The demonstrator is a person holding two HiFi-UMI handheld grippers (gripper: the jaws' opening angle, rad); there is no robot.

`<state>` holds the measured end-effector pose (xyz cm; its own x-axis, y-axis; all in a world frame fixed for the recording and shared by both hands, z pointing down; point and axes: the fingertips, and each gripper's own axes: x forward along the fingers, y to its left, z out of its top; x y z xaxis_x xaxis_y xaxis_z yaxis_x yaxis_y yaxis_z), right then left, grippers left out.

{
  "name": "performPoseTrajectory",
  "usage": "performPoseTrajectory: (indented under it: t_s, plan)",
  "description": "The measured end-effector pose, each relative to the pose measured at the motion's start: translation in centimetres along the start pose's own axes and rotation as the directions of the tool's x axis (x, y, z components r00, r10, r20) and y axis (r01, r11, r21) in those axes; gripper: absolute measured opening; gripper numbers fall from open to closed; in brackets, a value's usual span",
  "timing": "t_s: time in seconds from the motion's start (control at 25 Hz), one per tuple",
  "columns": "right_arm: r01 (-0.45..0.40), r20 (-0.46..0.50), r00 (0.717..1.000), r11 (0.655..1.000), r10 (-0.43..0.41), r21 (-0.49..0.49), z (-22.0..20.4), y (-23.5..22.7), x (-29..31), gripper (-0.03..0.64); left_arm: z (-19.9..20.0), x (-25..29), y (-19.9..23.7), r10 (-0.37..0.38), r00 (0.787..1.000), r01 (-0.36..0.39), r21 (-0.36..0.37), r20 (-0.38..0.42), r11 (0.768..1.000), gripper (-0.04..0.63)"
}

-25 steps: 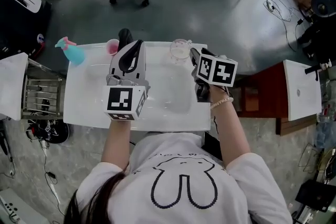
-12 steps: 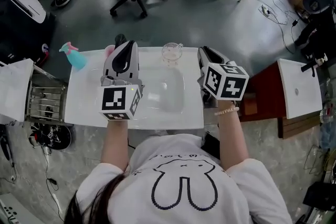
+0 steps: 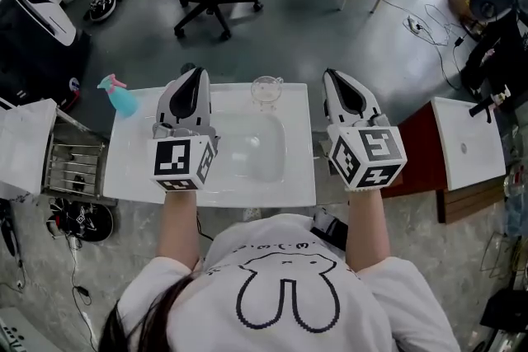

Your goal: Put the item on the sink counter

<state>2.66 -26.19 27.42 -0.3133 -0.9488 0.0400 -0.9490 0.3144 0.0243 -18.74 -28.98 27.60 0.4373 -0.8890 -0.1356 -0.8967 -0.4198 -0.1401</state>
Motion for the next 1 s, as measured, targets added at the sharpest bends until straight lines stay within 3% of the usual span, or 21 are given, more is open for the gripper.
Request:
performPoseTrajectory:
  t_s: [0.44, 0.68, 1.0]
  plan:
    - [0.068, 0.276, 0.961, 0.971, -0.003, -0.228, 6.5, -0.3, -3.1, 0.028, 2.8, 0.1, 1.1, -0.012, 0.998, 0.009, 0.055, 0.056, 0.998, 0.009]
    - [0.119, 0.312, 0.949, 0.965, -0.041, -0.233, 8.0, -2.2, -3.8, 0.026, 5.4, 0.0, 1.5, -0.037, 0.994, 0.026, 0.105, 0.105, 0.994, 0.009]
    - [0.121, 0.312, 0.949, 0.963, -0.04, -0.243, 8.0, -2.1, -3.7, 0.028, 6.4, 0.0, 1.9, -0.042, 0.99, 0.027, 0.113, 0.132, 0.993, 0.009]
